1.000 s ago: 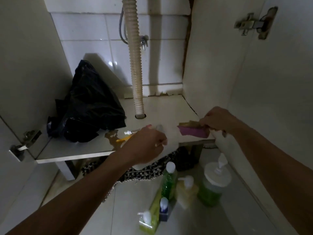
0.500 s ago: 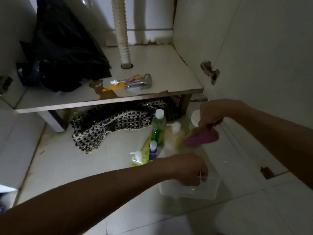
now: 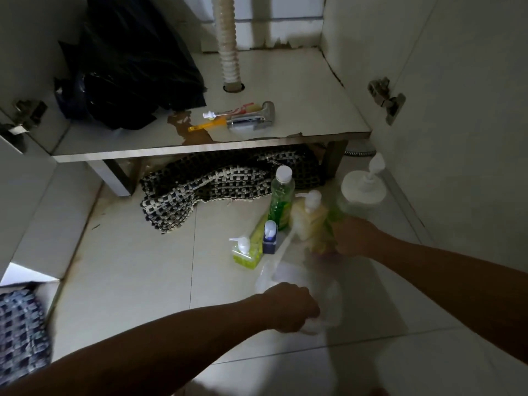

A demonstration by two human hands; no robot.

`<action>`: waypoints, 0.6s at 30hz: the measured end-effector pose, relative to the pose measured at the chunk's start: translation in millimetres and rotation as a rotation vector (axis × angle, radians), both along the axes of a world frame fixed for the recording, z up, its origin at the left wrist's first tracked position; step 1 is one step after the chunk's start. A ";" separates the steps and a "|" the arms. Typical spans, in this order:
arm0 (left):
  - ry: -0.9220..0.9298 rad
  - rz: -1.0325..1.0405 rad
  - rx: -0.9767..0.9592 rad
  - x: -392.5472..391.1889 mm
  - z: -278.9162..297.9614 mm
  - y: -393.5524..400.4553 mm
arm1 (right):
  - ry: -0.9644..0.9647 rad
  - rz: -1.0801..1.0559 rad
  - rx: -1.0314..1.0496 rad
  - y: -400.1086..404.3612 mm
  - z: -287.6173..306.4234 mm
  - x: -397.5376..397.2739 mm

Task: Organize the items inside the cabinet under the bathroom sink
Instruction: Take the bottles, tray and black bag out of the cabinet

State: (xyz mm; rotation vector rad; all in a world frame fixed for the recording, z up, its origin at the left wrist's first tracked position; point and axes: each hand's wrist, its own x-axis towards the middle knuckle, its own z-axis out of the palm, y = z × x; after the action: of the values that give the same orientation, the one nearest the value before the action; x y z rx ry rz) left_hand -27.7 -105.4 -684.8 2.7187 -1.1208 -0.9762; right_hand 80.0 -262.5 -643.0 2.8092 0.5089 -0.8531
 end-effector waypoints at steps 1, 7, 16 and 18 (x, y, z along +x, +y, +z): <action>0.015 0.000 0.013 -0.4 -3.3 2.5 | 0.036 -0.001 -0.009 -2.2 -1.8 -2.0; 0.073 -0.030 0.059 -0.8 -20.0 17.8 | 0.158 0.009 -0.097 -2.6 -18.0 -14.6; 0.016 -0.016 -0.049 50.1 51.0 29.8 | 0.368 0.002 -0.098 50.8 39.7 27.2; 0.021 -0.005 -0.040 75.9 89.3 40.9 | 0.349 0.067 -0.057 64.5 76.4 39.5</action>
State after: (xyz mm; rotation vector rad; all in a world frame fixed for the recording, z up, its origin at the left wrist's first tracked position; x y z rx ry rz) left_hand 48.2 -64.5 -595.5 2.6693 -1.1319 -0.9702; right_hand 119.6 -197.9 -566.6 2.5838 0.6097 -1.3288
